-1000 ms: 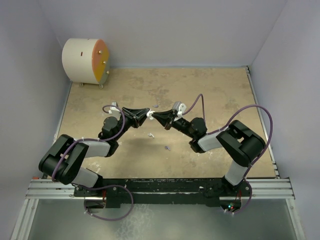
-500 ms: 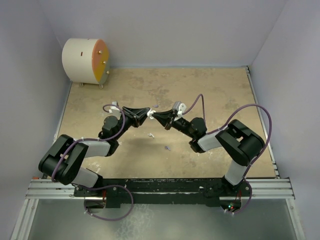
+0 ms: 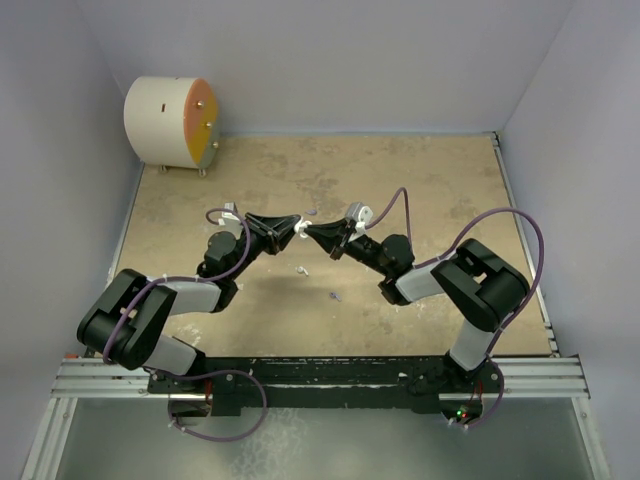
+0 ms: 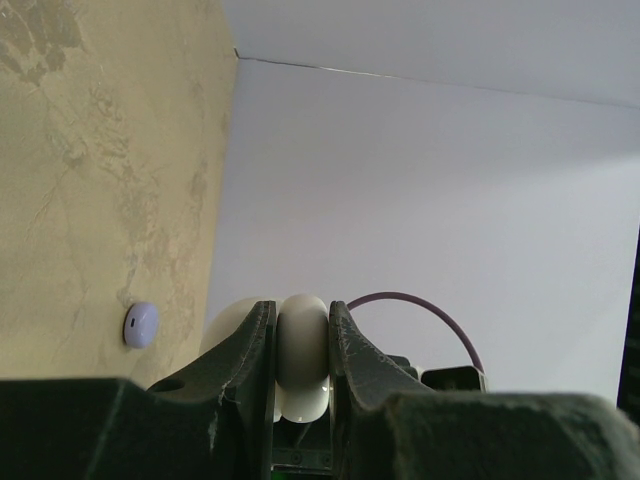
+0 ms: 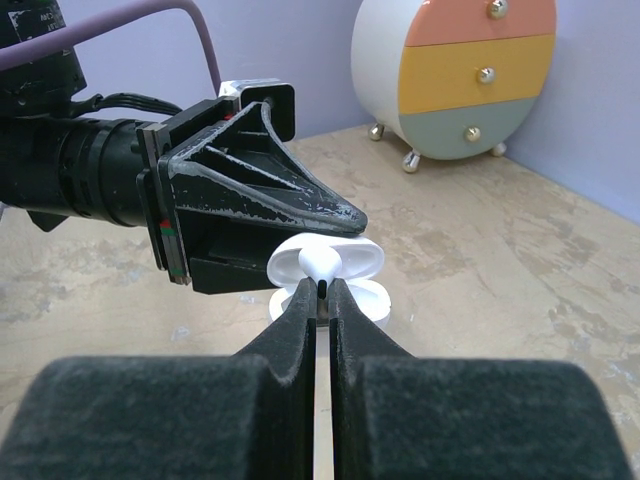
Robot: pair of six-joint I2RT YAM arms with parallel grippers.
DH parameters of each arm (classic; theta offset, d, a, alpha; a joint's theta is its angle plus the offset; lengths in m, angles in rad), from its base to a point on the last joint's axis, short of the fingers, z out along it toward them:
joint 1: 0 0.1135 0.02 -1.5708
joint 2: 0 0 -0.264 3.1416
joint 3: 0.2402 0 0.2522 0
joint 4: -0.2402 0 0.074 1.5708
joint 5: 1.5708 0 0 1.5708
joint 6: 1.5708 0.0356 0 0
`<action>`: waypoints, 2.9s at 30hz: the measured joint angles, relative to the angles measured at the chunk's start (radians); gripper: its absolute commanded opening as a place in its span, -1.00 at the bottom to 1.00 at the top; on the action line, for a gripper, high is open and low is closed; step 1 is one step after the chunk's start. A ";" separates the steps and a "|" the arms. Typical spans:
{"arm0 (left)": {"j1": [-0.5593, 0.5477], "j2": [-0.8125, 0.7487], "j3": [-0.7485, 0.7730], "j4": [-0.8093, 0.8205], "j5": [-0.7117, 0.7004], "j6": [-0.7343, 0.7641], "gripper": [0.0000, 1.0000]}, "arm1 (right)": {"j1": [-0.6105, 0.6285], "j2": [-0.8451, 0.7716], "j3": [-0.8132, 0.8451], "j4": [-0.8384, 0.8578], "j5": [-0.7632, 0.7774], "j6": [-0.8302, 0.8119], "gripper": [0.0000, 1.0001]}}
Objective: Insert the wireless bluetooth earbuds into the charging case
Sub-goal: Place the earbud in the charging case, then pick up the earbud from the center of the board.
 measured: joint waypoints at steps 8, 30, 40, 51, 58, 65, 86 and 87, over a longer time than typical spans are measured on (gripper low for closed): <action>0.000 0.000 0.001 -0.004 0.000 -0.002 -1.00 | -0.002 0.000 0.000 0.000 -0.014 0.007 -0.74; 0.000 0.000 0.019 -0.011 0.000 -0.005 -1.00 | -0.008 -0.016 -0.003 0.006 -0.020 0.022 -0.61; -0.001 0.000 0.034 -0.008 0.000 -0.008 -1.00 | -0.008 -0.128 -0.104 0.002 -0.010 0.020 -0.39; 0.024 0.029 0.039 0.038 0.008 -0.031 -1.00 | -0.008 -0.485 -0.164 -0.032 0.172 -0.078 -0.25; 0.117 0.034 -0.008 0.091 0.024 -0.043 -1.00 | -0.005 -0.475 0.171 -0.530 0.270 -0.059 -0.26; 0.160 0.054 -0.077 0.137 0.044 -0.050 -1.00 | 0.031 -0.352 0.185 -0.873 0.272 -0.031 -0.18; 0.262 -0.037 -0.176 0.117 0.081 -0.038 -1.00 | 0.193 -0.046 0.312 -1.153 0.368 -0.020 -0.08; 0.266 -0.048 -0.178 0.108 0.082 -0.036 -1.00 | 0.198 -0.029 0.332 -1.163 0.383 -0.020 -0.08</action>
